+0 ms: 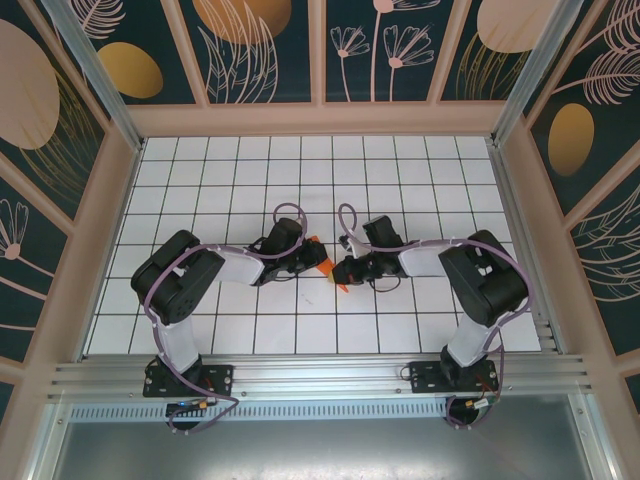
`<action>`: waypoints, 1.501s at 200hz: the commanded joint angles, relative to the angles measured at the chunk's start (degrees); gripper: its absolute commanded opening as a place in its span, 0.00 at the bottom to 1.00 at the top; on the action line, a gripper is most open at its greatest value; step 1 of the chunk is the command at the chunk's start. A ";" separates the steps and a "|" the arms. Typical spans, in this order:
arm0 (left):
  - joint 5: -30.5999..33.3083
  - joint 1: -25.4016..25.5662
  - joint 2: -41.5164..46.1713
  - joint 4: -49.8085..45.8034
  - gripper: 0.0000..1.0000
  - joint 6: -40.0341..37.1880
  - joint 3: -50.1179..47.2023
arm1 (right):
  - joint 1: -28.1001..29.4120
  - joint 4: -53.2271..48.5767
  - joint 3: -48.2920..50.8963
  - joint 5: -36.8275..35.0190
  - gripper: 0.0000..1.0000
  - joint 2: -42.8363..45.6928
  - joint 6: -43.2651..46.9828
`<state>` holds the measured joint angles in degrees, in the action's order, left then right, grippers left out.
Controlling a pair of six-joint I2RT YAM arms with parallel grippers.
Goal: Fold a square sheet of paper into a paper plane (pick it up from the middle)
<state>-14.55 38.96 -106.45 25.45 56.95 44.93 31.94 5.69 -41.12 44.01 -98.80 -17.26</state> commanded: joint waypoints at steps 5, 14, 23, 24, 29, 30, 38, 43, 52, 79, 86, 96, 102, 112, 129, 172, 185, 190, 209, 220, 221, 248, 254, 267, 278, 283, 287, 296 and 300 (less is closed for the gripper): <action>1.25 -0.35 -2.79 -5.05 0.24 -1.69 0.21 | -0.24 -5.47 0.41 -0.48 0.04 0.54 3.54; 1.25 -0.30 -2.74 -5.10 0.24 -1.75 0.18 | -0.30 -6.03 0.74 -1.06 0.04 -0.01 3.78; 1.27 -0.37 -2.75 -5.17 0.24 -1.77 0.30 | -0.30 -6.58 1.02 -2.37 0.04 -0.39 3.72; 1.27 -0.37 -2.73 -5.16 0.24 -1.81 0.32 | -0.30 -6.62 1.03 -2.54 0.03 -0.45 3.68; 1.27 -0.30 -2.71 -5.26 0.24 -1.82 0.24 | -0.23 -6.74 1.36 -3.24 0.04 -0.55 3.57; 1.23 -0.29 -2.71 -5.25 0.24 -1.79 0.24 | -0.22 -6.75 1.42 -3.37 0.04 -0.62 3.51; 1.31 -0.37 -2.68 -5.32 0.24 -1.82 0.25 | -0.26 -6.44 1.97 -4.56 0.04 -0.87 3.06; 1.34 -0.37 -2.69 -5.33 0.24 -1.82 0.26 | -0.22 -6.14 2.30 -5.07 0.03 -1.04 2.66; 1.35 -0.34 -2.76 -5.30 0.24 -1.84 0.33 | -0.28 -5.57 2.79 -5.41 0.03 -1.48 2.08; 1.23 -0.40 -2.97 -5.49 0.24 -1.97 0.37 | -0.25 -5.81 2.81 -7.38 0.03 -1.68 1.55; 1.27 -0.32 -3.05 -5.58 0.24 -2.06 0.34 | -0.28 -5.94 2.78 -7.12 0.03 -1.76 1.56; 1.27 -0.32 -3.05 -5.55 0.24 -2.12 0.29 | -0.29 -6.61 2.62 -6.70 0.03 -1.61 1.77; 1.26 -0.29 -3.04 -5.59 0.24 -2.17 0.29 | -0.25 -6.89 2.63 -6.22 0.03 -1.04 1.83; 1.27 -0.34 -3.08 -5.54 0.24 -2.15 0.14 | -0.30 -6.95 2.72 -5.49 0.03 0.43 1.81; 1.16 -0.35 -3.05 -5.59 0.24 -2.16 0.16 | -0.25 -7.35 3.02 -3.78 0.03 3.22 1.89; 1.10 -0.32 -3.06 -5.38 0.24 -2.02 0.33 | -0.26 -8.15 4.97 -4.07 0.03 2.47 2.10; 1.03 -0.34 -3.06 -5.37 0.24 -2.08 0.26 | -0.32 -8.48 5.16 -7.09 0.03 1.20 1.47; 1.01 -0.33 -3.06 -5.41 0.24 -2.10 0.31 | -0.27 -8.69 5.10 -7.99 0.03 0.84 1.44; 0.92 -0.34 -3.03 -5.35 0.24 -2.09 0.18 | -0.23 -9.19 4.79 -10.33 0.03 0.36 0.89; 0.92 -0.34 -3.06 -5.37 0.24 -2.13 0.18 | -0.30 -9.99 4.10 -10.24 0.03 0.43 1.20; 0.92 -0.31 -3.06 -5.39 0.24 -2.12 0.17 | -0.30 -10.08 4.02 -10.16 0.03 0.53 1.19; 0.83 -0.33 -2.82 -5.24 0.24 -2.09 0.06 | -0.28 -10.96 1.93 -7.11 0.03 4.88 1.67; 0.83 -0.29 -2.88 -5.18 0.24 -2.10 0.01 | -0.28 -10.91 1.23 -6.26 0.03 6.06 1.83; 0.83 -0.30 -2.79 -5.15 0.24 -2.12 0.05 | -0.30 -10.80 -0.58 -3.80 0.04 7.05 2.32; 0.69 -0.33 -2.81 -5.06 0.24 -2.07 0.19 | -0.24 -10.35 -2.19 -2.27 0.04 6.30 2.49; 0.67 -0.37 -2.80 -5.06 0.24 -2.10 0.37 | -0.22 -10.23 -3.00 -2.03 0.04 5.47 2.49; 0.59 -0.30 -2.96 -5.06 0.24 -2.15 0.48 | -0.23 -9.84 -3.50 -1.65 0.04 4.86 2.49; 0.35 -0.34 -3.10 -5.12 0.24 -2.18 0.82 | -0.29 -8.59 -4.25 -0.48 0.04 3.33 2.24; 0.43 -0.30 -3.11 -5.15 0.24 -2.21 0.95 | -0.29 -7.80 -4.54 -0.27 0.04 2.58 2.00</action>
<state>-14.61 38.96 -106.69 24.99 56.49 45.45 31.90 -3.38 -42.33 40.49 -93.95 -15.42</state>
